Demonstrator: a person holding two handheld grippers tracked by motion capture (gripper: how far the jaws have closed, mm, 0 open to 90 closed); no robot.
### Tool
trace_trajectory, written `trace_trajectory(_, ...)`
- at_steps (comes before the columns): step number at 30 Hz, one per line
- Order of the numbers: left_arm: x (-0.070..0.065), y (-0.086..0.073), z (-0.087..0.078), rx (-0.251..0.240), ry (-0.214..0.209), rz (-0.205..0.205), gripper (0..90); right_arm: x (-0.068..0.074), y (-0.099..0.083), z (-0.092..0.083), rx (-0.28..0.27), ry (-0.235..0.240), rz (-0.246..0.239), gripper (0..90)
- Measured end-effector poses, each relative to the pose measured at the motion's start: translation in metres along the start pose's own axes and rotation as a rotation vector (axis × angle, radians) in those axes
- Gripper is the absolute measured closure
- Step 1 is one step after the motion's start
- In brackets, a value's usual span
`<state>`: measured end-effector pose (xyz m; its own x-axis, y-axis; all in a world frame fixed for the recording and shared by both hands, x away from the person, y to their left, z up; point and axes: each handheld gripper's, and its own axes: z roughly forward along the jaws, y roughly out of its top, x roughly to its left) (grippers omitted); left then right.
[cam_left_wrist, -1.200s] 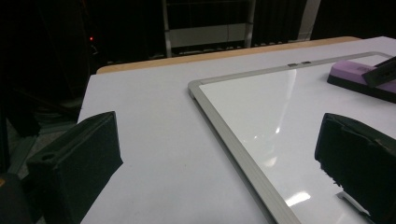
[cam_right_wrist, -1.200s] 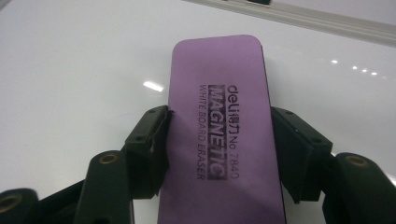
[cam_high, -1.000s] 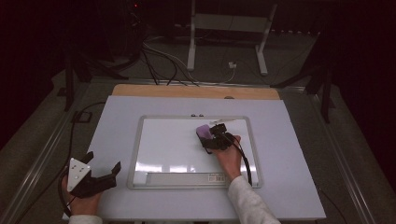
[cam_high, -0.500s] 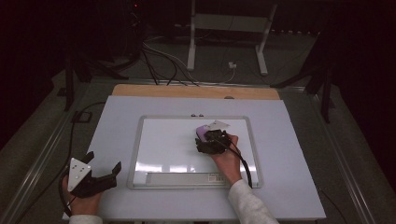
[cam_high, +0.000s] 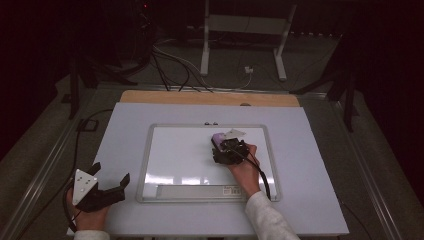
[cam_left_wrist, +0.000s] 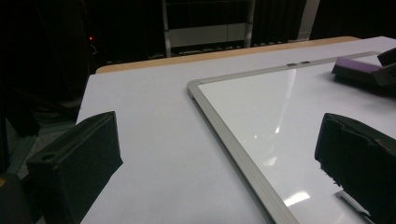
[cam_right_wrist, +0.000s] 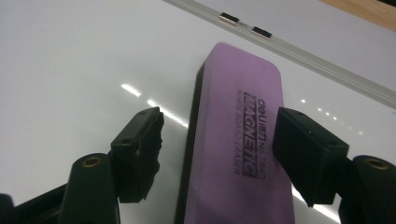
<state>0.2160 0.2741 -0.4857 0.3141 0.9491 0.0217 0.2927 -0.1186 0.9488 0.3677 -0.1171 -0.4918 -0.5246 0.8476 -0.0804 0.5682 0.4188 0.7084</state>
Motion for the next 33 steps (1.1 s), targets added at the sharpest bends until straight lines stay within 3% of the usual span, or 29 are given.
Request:
trace_trajectory(6, 0.000, 0.000, 0.000, 0.000, 0.001, 0.001, 1.2, -0.008, -0.001, 0.002, 0.022, -0.018, 0.017, 34.1)
trace_trajectory(18, 0.000, 0.000, 0.000, 0.000, 0.001, -0.001, 1.2, -0.006, -0.002, 0.002, 0.021, -0.039, 0.001, 61.5)
trace_trajectory(24, -0.001, 0.000, 0.000, 0.001, 0.000, 0.001, 1.2, 0.007, 0.000, 0.004, 0.015, -0.032, -0.072, 62.6)
trace_trajectory(26, 0.000, 0.000, 0.000, 0.000, 0.000, 0.001, 1.2, 0.017, 0.000, 0.003, 0.012, -0.016, -0.117, 62.6)
trace_trajectory(33, -0.001, 0.000, 0.001, 0.000, -0.002, 0.002, 1.2, 0.034, 0.000, -0.001, 0.006, 0.086, -0.163, 62.7)
